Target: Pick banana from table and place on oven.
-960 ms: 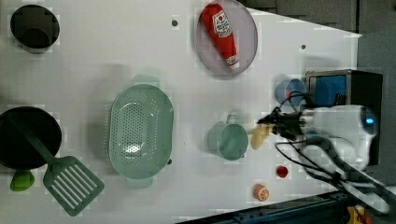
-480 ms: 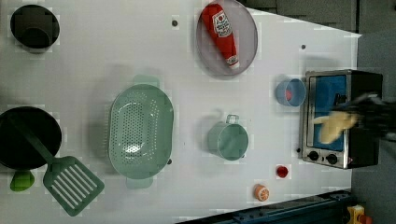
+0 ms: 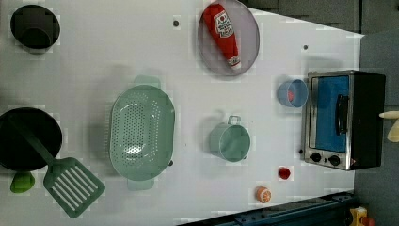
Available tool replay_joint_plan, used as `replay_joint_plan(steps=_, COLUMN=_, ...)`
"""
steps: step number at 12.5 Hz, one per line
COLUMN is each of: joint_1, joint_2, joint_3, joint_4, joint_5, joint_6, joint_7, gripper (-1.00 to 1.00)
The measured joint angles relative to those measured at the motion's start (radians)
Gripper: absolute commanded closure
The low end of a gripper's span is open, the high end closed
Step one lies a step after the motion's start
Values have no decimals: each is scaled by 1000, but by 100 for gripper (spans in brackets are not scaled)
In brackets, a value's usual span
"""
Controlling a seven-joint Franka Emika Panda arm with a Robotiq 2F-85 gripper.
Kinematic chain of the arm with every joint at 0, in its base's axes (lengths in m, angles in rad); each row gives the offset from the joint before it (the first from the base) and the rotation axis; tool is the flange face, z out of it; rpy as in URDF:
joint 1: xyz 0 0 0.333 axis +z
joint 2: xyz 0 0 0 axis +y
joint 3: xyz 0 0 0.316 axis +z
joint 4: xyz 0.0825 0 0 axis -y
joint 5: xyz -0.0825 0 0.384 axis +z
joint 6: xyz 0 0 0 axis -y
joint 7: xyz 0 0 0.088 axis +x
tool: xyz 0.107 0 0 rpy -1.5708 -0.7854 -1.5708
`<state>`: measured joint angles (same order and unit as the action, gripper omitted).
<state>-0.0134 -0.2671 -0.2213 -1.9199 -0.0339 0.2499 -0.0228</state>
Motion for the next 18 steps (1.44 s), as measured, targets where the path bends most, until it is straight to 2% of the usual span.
replay_joint_plan(steps=2, joint_1=1, joint_2=69, joint_3=-99, joint_4=3, joint_5=-21, joint_6=16, joint_7=-104, gripper=43)
replay_joint_plan(steps=5, joint_1=-24, joint_2=259, joint_3=-272, joint_4=-15, joint_5=-19, joint_6=168, joint_7=-335, gripper=43)
replay_joint_plan(steps=7, joint_1=-53, joint_2=383, joint_3=-345, joint_4=-23, joint_5=-28, joint_6=276, joint_7=-471, gripper=43)
replay_joint_plan(steps=9, joint_1=-62, joint_2=452, joint_3=-393, joint_4=-30, joint_5=-54, joint_6=293, joint_7=-579, gripper=43)
replay_joint_plan(steps=10, joint_1=-63, joint_2=477, joint_3=-415, joint_4=-25, joint_5=-39, joint_6=303, joint_7=-622, gripper=33)
replay_joint_plan(steps=11, joint_1=-62, joint_2=499, joint_3=-430, joint_4=-13, joint_5=-13, joint_6=300, joint_7=-653, gripper=13)
replay_joint_plan(steps=16, joint_1=-72, joint_2=500, joint_3=-408, joint_4=-4, joint_5=12, joint_6=314, joint_7=-777, gripper=-98)
replay_joint_plan(steps=18, joint_1=-71, joint_2=482, joint_3=-408, joint_4=10, joint_5=4, joint_6=318, joint_7=-799, gripper=-100)
